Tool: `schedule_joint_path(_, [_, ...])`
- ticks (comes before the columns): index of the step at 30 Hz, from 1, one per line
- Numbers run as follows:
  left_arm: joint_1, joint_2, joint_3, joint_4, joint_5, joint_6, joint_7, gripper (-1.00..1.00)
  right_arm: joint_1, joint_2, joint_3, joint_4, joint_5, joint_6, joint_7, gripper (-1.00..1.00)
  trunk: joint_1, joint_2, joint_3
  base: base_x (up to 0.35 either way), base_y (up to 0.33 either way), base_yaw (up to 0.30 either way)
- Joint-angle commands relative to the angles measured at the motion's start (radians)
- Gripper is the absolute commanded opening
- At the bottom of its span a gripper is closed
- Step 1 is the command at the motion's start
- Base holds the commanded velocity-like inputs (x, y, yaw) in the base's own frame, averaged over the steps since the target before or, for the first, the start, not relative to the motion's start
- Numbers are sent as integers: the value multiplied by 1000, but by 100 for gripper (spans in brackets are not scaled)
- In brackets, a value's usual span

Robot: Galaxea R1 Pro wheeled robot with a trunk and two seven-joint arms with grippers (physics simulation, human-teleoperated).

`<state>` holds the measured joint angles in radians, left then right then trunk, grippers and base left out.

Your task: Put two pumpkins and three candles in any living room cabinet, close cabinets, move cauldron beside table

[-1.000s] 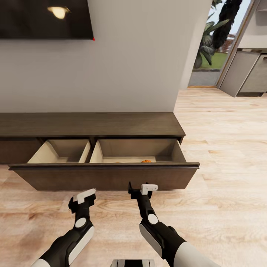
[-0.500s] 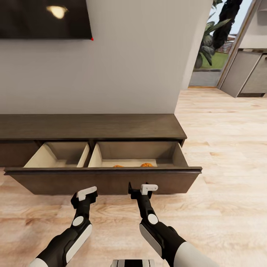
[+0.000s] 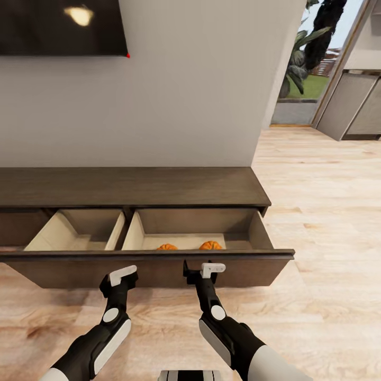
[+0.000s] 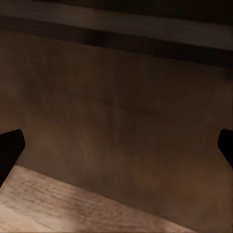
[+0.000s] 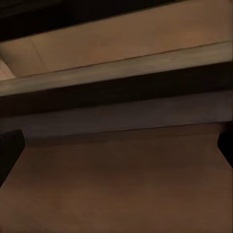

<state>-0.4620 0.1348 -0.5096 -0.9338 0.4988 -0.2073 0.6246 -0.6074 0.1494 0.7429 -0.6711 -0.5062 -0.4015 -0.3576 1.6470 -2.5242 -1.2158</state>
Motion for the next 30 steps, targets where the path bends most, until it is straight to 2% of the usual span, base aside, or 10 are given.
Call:
schedule_joint_path(1, [-1,1,-6,0,10,-7,6,100,-2,-1,7,1,-12,-7,-4,100,0,0,-1,238,59,0])
schedule_joint_path(30, [-1,0,-7,1,10,-6,6,100,-2,-1,7,1,-12,-7,-4,100,0,0,-1,308,78,0])
